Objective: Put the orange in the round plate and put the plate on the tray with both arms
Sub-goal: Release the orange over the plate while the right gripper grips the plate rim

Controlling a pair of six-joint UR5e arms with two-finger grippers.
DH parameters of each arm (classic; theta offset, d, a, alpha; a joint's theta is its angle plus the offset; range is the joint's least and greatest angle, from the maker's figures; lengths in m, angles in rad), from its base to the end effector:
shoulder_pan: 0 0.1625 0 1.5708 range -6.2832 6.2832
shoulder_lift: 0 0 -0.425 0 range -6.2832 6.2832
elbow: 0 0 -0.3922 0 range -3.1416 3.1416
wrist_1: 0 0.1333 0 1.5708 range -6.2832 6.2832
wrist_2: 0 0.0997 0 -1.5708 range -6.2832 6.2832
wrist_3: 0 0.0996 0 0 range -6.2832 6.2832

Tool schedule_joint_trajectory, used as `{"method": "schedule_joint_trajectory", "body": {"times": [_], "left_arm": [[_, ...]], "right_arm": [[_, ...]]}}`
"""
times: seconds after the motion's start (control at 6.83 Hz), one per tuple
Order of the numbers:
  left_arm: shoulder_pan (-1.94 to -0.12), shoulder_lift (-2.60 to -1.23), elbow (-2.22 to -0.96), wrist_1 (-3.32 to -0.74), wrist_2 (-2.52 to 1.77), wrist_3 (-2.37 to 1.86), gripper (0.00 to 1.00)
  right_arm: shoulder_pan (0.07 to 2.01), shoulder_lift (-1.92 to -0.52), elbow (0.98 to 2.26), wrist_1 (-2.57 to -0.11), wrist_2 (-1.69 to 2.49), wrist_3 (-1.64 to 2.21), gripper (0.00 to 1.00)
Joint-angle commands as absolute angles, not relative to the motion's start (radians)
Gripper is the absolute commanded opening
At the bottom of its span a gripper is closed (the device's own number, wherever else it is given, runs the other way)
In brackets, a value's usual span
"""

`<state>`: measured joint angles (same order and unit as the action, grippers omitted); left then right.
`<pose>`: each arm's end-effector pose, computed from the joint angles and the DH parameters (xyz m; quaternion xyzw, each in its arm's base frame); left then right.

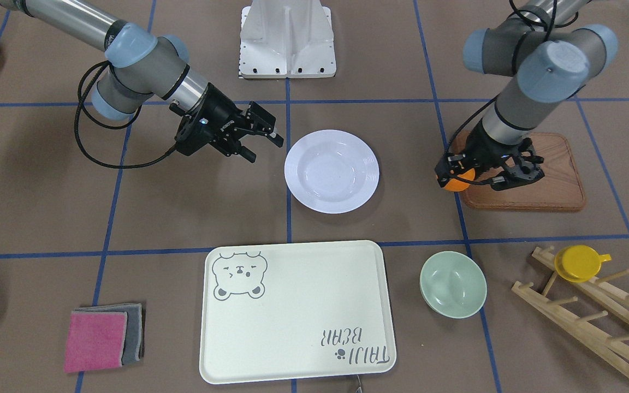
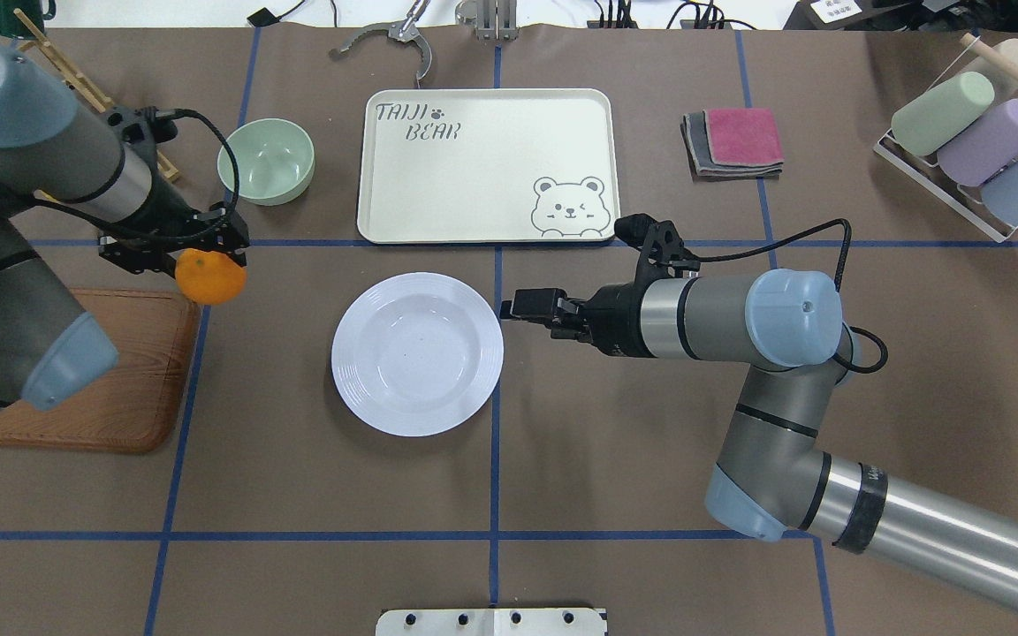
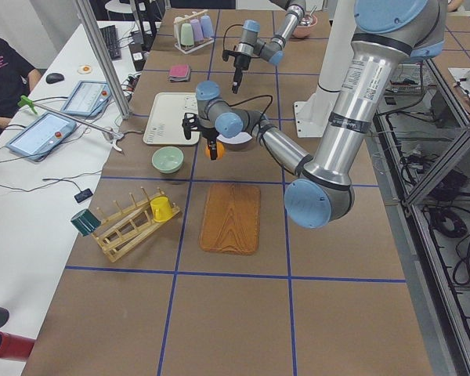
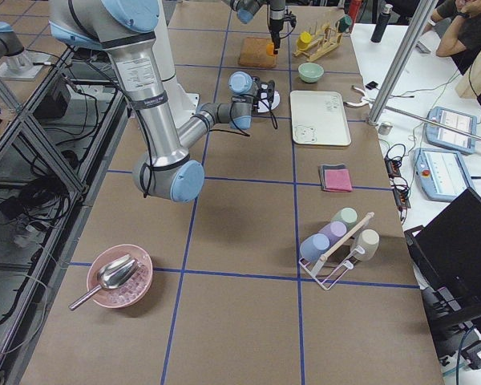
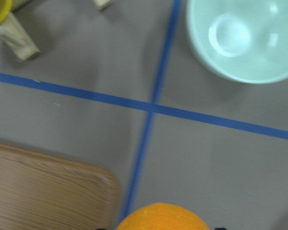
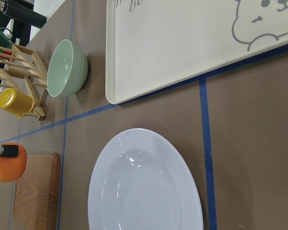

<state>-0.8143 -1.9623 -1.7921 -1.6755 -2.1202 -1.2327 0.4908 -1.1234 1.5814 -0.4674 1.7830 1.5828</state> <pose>0.3623 -0.5023 0.3282 -0.0289 0.4218 -0.1200 0.8983 -0.5062 -0.3979 0.2735 0.0929 -0.6977 0.1035 0.7028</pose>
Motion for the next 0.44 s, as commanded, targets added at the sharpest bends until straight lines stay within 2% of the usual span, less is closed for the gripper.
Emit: {"method": "schedule_joint_trajectory", "body": {"times": [0.0,0.29], "left_arm": [[-0.679,-2.08,-1.778,-1.658,-2.059,-1.411,0.76],[-0.593,-2.149,-1.714,-1.66,-1.972,-1.466,0.76]], "right_arm": [[0.456,-1.073,1.524,-0.454,1.717,1.583,0.92],[0.434,-1.062,1.485,-0.454,1.69,1.582,0.91]]}}
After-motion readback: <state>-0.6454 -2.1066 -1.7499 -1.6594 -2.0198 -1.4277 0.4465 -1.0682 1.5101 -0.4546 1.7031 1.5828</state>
